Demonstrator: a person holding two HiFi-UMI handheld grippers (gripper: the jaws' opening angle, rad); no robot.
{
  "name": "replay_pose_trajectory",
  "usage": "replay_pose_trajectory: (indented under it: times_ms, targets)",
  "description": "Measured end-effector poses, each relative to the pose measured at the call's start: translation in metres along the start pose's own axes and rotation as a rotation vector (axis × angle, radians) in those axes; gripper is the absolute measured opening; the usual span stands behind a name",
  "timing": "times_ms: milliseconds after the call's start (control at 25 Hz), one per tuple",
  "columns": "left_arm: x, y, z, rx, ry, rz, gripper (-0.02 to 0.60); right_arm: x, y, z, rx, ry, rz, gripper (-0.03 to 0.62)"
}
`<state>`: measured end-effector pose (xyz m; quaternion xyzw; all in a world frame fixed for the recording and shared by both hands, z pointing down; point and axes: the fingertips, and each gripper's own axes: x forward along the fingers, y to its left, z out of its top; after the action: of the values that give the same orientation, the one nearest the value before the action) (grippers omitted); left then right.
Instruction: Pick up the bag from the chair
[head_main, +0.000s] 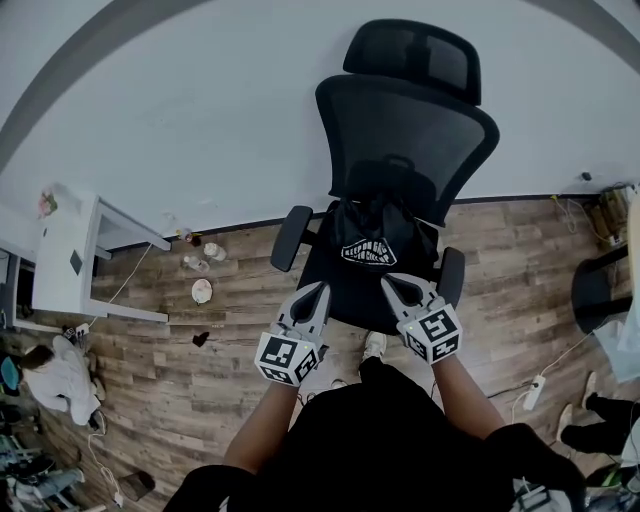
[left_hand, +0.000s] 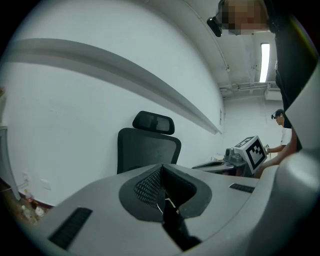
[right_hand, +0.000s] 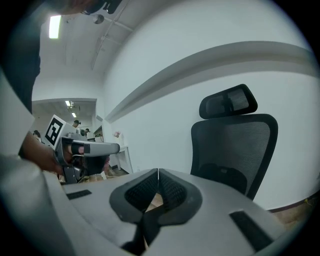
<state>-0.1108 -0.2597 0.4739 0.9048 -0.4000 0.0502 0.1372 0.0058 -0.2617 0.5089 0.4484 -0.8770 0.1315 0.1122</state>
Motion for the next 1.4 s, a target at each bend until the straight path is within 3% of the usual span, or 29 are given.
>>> replay_pose_trajectory:
  times_ms: [440, 880, 1160, 1240, 1360, 1400]
  targets:
    - [0.071, 0.017, -0.013, 0.021, 0.089, 0.035, 0.021, 0.034, -0.061, -0.018, 0.048, 0.062, 0.084, 0.021]
    - [0.124, 0.066, -0.046, -0.009, 0.155, 0.048, 0.021, 0.073, -0.109, -0.044, 0.088, 0.136, -0.031, 0.021]
    - [0.173, 0.106, -0.069, -0.012, 0.236, 0.013, 0.021, 0.104, -0.155, -0.057, 0.145, 0.171, -0.11, 0.023]
    - [0.187, 0.116, -0.079, -0.011, 0.261, 0.017, 0.021, 0.115, -0.166, -0.062, 0.196, 0.179, -0.123, 0.051]
    - [0.209, 0.131, -0.095, -0.032, 0.287, 0.029, 0.027, 0.132, -0.182, -0.076, 0.25, 0.213, -0.144, 0.207]
    - [0.216, 0.136, -0.101, -0.049, 0.298, 0.028, 0.074, 0.137, -0.189, -0.081, 0.255, 0.229, -0.156, 0.252]
